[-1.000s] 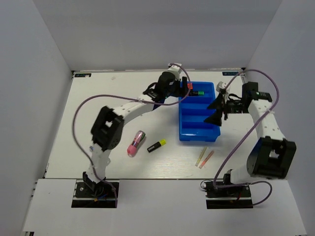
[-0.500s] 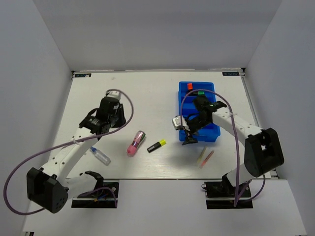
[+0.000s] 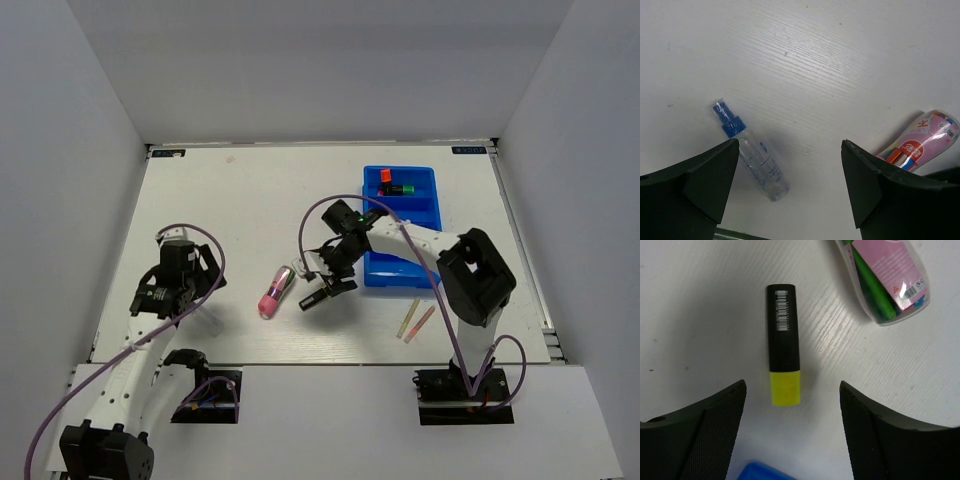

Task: Sort the stationery into containers
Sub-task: Grab a piece of stationery with the right arm

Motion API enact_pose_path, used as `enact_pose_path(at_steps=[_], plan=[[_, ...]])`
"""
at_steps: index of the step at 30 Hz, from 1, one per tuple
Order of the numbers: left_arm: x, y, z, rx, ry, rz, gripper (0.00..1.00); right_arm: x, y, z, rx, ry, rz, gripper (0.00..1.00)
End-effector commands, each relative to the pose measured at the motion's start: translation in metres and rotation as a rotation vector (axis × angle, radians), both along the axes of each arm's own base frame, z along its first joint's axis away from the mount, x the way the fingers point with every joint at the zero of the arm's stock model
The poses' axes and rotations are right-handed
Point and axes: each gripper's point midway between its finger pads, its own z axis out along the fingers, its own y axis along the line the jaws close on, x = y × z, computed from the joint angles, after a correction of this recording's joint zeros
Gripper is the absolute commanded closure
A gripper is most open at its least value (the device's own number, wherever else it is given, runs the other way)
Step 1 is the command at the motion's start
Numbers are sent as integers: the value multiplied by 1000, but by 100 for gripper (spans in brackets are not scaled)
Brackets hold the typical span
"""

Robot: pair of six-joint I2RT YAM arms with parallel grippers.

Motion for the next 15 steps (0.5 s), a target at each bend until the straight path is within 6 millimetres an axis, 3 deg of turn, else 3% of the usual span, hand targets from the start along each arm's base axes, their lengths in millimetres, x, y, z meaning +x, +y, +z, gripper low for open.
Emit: enact_pose_path(at_steps=[1, 15], plan=[[-1, -2, 0, -30, -35, 1, 7, 9, 12, 1, -26, -32, -14, 23], [-7, 13, 11, 5, -113, 64, 6, 2, 9, -39, -145, -54, -86, 30]])
